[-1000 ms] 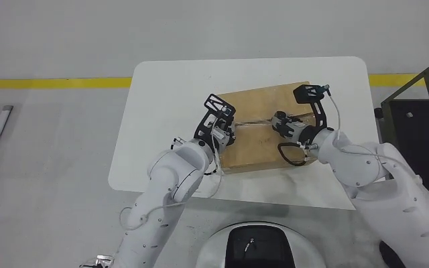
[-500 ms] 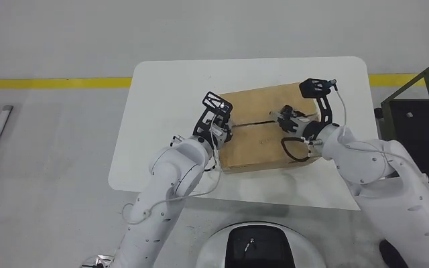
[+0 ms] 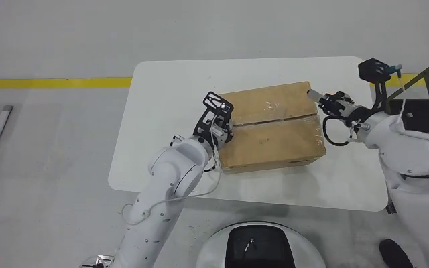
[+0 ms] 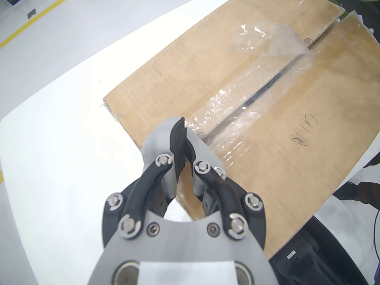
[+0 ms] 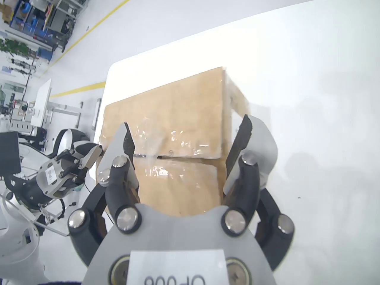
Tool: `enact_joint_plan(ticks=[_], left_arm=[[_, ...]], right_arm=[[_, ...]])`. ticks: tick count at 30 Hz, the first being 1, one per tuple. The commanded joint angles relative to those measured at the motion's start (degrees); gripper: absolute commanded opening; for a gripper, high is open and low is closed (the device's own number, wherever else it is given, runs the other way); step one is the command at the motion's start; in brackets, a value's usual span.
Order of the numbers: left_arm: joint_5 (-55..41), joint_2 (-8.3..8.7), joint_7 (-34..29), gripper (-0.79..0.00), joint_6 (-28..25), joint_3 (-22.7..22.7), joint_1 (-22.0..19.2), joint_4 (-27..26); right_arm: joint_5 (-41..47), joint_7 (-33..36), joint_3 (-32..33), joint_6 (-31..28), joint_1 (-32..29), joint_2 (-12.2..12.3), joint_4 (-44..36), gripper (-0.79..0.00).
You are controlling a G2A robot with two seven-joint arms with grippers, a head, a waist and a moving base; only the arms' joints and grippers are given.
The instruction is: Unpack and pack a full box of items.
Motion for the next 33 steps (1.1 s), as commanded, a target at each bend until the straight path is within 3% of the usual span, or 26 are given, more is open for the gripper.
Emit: enact_joint_plan(ticks=[1, 4, 6, 9, 10, 11, 12, 13, 14, 15, 21, 28, 33], left_arm=[[-0.07, -0.03, -0.01, -0.717, -0.12, 0.00, 0.09, -0.19], [0.09, -0.07, -0.12, -0.634, -0.23, 0.09, 0.23, -0.35], [0.08, -0.12, -0.17, -0.539, -0.13, 0.15, 0.31, -0.37], [-0.02, -0.21, -0.09, -0.486, 0.06, 0.28, 0.32, -0.60], [-0.05, -0.24, -0.04, -0.409, 0.14, 0.25, 0.30, -0.82], [-0.07, -0.26, -0.01, -0.219, 0.23, 0.20, 0.32, -1.01], [-0.13, -0.27, 0.01, -0.139, 0.37, 0.07, 0.34, -1.26], [-0.31, -0.28, 0.06, -0.040, 0.52, -0.14, 0.40, -1.57], [-0.55, -0.28, 0.11, 0.000, 0.62, -0.40, 0.50, -1.98], [-0.73, -0.26, 0.08, 0.000, 0.76, -0.77, 0.63, -2.59], [-0.96, 0.35, -0.86, 0.000, 1.79, -5.14, 3.61, -6.76], [0.09, 1.52, -3.05, 0.000, 3.90, -12.85, 10.62, -11.32], [0.45, 1.93, -3.09, 0.000, 4.35, -15.50, 13.67, -12.94]], right_arm=[[1.50, -0.01, 2.97, -0.07, -0.21, 0.18, 0.34, -0.126], [2.84, 0.31, 6.61, -0.80, -0.30, 0.52, 1.12, -0.086], [3.40, 1.18, 7.95, -2.00, -0.11, 0.76, 0.88, -0.080], [4.84, 4.39, 7.73, -5.95, 0.72, 1.12, 0.34, -0.052], [5.26, 5.27, 7.12, -7.36, 1.20, 1.20, 0.12, -0.092], [6.01, 6.06, 6.44, -8.51, 1.70, 1.25, 0.13, -0.157], [7.49, 6.85, 5.52, -9.84, 2.39, 1.25, 0.20, -0.286], [9.34, 7.37, 4.62, -11.06, 3.15, 1.21, 0.46, -0.489], [11.16, 8.04, 3.74, -11.93, 3.97, 1.18, 1.03, -0.573], [13.63, 9.21, 2.50, -13.26, 4.93, 1.12, 1.39, -0.785], [21.98, 15.22, -5.63, -16.88, 11.94, 0.75, 7.65, -0.785], [19.33, 18.08, -18.65, -17.74, 23.20, -0.42, 16.36, -0.785], [14.24, 21.59, -27.19, -18.51, 30.83, -1.48, 23.42, -0.785]])
